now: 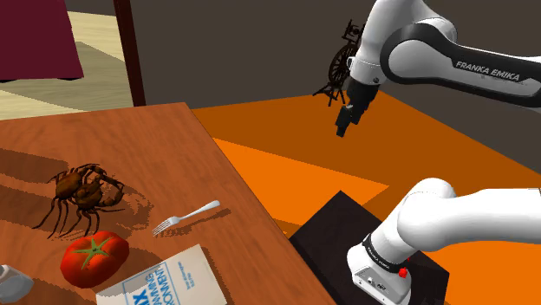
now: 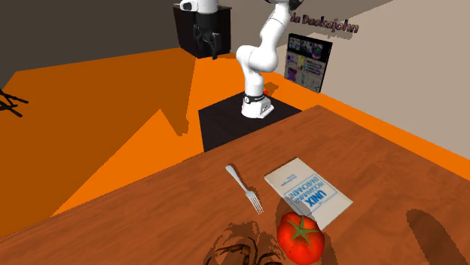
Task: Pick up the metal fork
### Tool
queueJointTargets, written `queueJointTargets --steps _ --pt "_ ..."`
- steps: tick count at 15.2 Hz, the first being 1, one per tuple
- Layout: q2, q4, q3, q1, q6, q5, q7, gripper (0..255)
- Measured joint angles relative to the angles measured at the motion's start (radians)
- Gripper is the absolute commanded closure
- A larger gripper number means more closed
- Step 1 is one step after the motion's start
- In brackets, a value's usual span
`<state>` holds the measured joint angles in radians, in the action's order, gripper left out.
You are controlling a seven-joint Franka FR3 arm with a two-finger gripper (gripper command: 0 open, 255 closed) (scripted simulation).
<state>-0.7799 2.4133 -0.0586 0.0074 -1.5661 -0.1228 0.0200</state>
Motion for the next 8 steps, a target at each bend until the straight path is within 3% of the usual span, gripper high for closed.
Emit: queueJointTargets --steps 2,8 --pt "0.014 -0.003 0.001 0.005 -0.010 0.001 -0.009 0" --pt "0.205 -0.042 0.002 0.060 -0.142 0.022 -0.100 0"
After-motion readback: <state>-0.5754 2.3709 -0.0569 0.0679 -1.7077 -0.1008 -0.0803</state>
